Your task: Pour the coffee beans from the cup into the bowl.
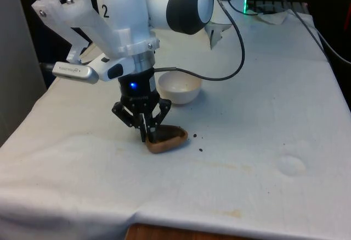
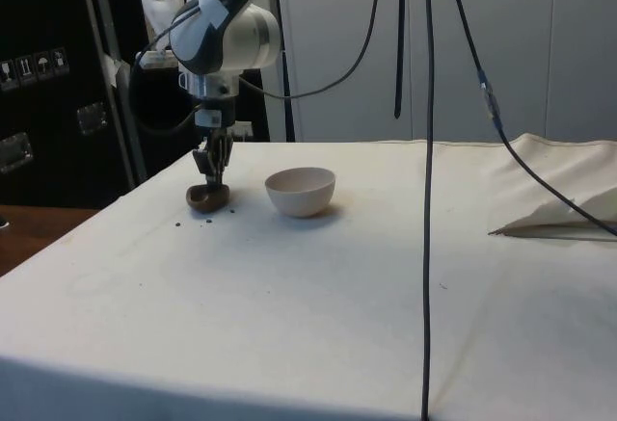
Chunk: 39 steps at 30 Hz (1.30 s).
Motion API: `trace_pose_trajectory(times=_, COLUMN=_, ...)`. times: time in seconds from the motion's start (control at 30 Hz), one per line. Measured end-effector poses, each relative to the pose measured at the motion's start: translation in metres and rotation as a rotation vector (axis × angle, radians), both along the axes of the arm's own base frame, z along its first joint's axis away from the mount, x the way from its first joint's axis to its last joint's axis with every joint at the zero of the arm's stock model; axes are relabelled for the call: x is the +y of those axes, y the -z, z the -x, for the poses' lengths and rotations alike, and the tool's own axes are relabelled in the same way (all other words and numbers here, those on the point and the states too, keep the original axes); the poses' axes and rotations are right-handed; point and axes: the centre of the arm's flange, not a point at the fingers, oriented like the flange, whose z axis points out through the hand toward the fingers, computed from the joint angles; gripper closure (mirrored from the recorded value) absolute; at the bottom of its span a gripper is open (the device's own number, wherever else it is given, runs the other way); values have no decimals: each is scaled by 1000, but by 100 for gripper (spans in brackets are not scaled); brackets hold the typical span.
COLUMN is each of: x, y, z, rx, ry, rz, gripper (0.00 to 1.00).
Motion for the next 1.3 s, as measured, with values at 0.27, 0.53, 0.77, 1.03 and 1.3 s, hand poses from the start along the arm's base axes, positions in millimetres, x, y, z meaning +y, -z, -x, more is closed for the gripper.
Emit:
trace_pose_trajectory(times=0.27, x=-1, y=-13, z=-2, rx=-9, ry=-3, rz=9, gripper=100)
trace_pose_trajectory(times=0.53, x=-1, y=-30, z=-1, rx=-9, ry=-10, rz=24, gripper=100)
trace_pose_trajectory(times=0.77, x=-3, y=-43, z=0, rx=-14, ry=-14, rz=44, gripper=100)
trace_pose_trajectory(times=1.03, x=-3, y=-57, z=0, rx=-14, ry=-20, rz=64, gripper=100)
trace_pose_trajectory(times=1.3, x=-4, y=-73, z=1, rx=-18, ry=-27, rz=91, gripper=100)
